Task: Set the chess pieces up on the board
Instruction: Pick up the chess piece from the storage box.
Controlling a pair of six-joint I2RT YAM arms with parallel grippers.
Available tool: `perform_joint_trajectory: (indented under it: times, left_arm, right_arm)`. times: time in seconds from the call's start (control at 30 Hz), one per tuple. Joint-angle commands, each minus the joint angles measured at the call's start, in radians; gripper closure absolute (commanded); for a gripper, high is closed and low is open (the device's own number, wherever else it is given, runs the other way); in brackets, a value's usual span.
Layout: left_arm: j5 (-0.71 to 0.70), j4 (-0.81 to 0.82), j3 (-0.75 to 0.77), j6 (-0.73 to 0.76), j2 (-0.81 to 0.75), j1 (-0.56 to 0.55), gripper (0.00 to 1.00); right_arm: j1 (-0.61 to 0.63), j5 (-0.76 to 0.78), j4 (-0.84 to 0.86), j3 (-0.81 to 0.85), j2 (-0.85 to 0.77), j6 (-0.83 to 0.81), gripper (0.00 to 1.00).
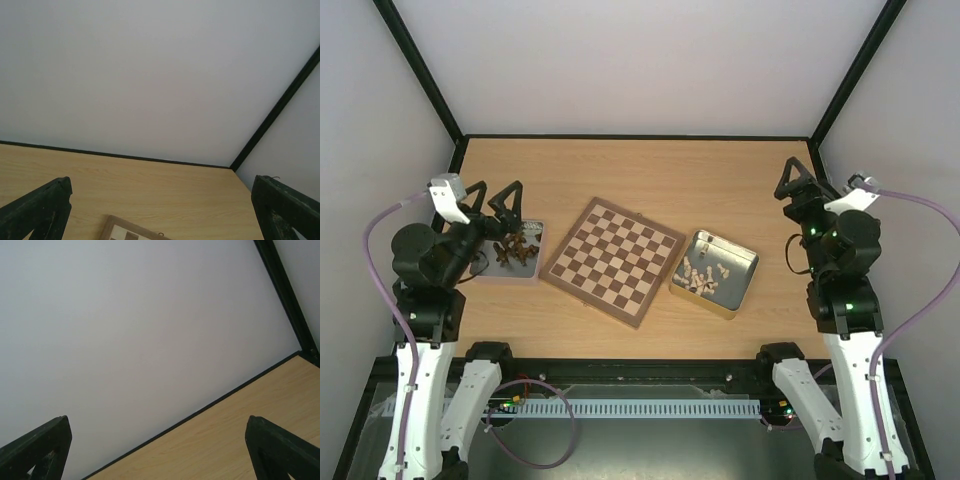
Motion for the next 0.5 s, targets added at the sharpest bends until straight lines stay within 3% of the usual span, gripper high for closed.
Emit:
perform_joint_trajectory:
  times: [0.0,0.2,0.47]
  left_arm:
    - [0.116,0.100,-0.030,0.017,0.009,-0.001,0.00]
    - [0.394,0.318,-0.127,-0.068,-0.016,-0.008,0.00]
    - [0.455,0.340,-0.184,-0.067,-0.019,-0.023,0.00]
  right_arm:
    - [-0.007,-0.079,0.040,-0.036,0.027,-0.002,0.06]
    - [-0.005,-0.120,-0.020,-0.082,0.085,0.005,0.10]
    - [-0.005,-0.202,-0.023,-0.230,0.179,0.082,0.24]
